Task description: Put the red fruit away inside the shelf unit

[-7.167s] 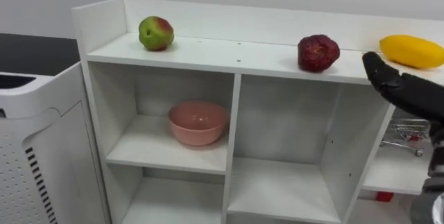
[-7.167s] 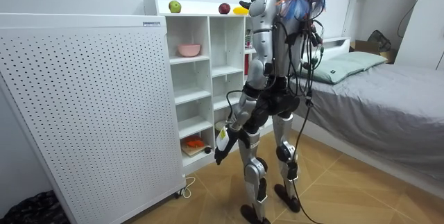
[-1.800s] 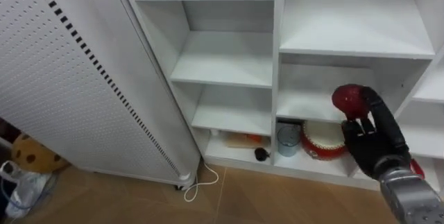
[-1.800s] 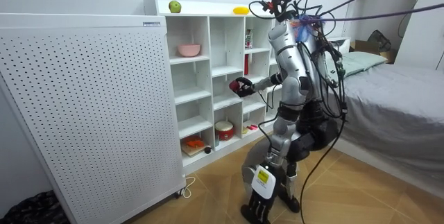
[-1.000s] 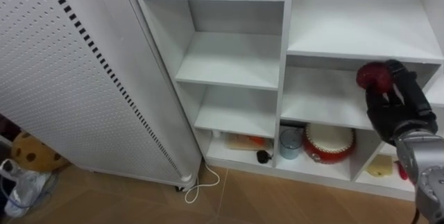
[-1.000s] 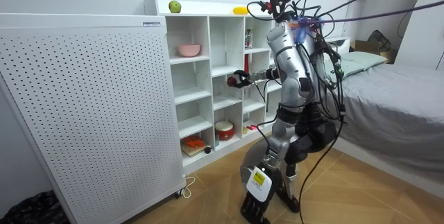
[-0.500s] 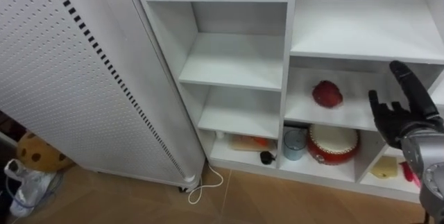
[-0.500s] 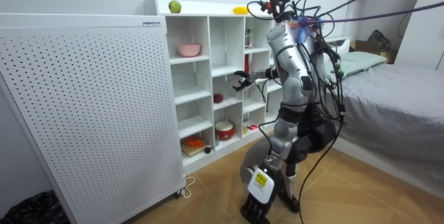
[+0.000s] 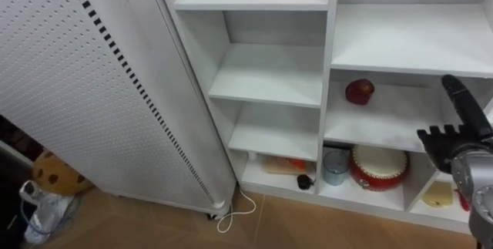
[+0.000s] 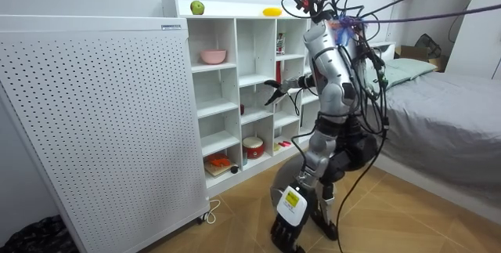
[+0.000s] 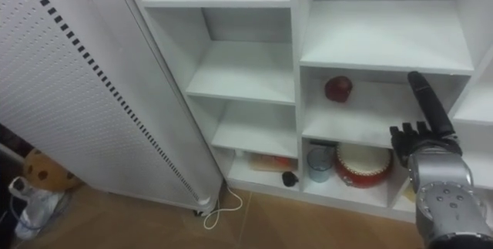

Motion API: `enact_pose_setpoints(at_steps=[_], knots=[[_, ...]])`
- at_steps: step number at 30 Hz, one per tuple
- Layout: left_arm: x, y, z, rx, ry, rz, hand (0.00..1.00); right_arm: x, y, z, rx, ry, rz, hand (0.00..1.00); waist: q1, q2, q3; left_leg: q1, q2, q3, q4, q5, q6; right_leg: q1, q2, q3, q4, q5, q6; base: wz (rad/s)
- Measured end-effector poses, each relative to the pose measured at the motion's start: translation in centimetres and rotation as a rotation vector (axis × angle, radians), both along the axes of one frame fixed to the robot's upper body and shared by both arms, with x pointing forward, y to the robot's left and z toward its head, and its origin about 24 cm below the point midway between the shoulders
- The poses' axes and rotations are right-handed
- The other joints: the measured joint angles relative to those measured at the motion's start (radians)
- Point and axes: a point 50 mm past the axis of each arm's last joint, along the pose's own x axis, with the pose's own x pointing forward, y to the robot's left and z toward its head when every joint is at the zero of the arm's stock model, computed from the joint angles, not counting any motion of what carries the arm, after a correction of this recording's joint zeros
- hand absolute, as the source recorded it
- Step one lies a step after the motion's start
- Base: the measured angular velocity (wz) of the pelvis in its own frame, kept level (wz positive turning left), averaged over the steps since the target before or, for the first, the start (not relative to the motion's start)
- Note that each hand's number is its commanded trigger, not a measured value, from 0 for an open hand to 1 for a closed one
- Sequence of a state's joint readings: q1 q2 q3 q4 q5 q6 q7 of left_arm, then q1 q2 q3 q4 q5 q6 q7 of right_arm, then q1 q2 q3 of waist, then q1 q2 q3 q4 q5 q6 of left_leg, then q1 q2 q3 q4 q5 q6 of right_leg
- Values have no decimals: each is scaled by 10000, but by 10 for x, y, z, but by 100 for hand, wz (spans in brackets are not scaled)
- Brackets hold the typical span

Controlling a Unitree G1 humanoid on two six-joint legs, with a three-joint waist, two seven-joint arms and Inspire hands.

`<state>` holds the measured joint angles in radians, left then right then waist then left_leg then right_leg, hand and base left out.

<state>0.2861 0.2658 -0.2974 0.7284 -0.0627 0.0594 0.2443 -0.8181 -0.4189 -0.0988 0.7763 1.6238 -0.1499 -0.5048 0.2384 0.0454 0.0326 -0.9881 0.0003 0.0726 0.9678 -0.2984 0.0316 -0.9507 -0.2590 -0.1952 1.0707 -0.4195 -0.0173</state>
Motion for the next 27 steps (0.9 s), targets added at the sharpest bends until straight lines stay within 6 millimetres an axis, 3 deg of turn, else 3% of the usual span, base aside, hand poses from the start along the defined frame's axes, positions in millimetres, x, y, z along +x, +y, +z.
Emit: enact_pose_setpoints(at_steps=[7,13,17,21,23,27], knots=[[-5,3,-2,94,215,39,0,-11,-10,-34,-187,460,-49,0,69,35,44,944,92,-234,-505,-32,-14,1215,334,-323,-907,154,74,-2],[-10,7,-7,92,826,-321,0,-38,-28,-93,-499,1549,-208,0,56,-127,128,2394,70,-178,-1536,-1,24,2632,514,-301,-2053,358,279,-3],[-11,14,-12,217,1557,-684,0,-58,-27,-127,-1255,2268,593,0,44,-253,170,3158,96,-112,-2090,-3,19,3439,617,-409,-2742,497,288,-7],[-17,21,-15,352,2027,-648,0,-91,-25,-170,-2792,3940,2000,0,-81,-273,156,4115,225,-96,-2880,14,-15,4467,878,-472,-3796,728,376,-5],[-20,24,-15,355,2189,-544,0,-101,-24,-180,-3251,4407,2520,0,-156,-308,145,4472,220,-17,-3190,16,-16,4764,858,-494,-4032,826,404,-8],[-30,34,-14,568,2343,19,0,-136,-13,-214,-4389,5623,4104,0,-486,-626,-43,5636,103,25,-4195,152,-102,5889,971,-572,-5004,948,478,-1]])
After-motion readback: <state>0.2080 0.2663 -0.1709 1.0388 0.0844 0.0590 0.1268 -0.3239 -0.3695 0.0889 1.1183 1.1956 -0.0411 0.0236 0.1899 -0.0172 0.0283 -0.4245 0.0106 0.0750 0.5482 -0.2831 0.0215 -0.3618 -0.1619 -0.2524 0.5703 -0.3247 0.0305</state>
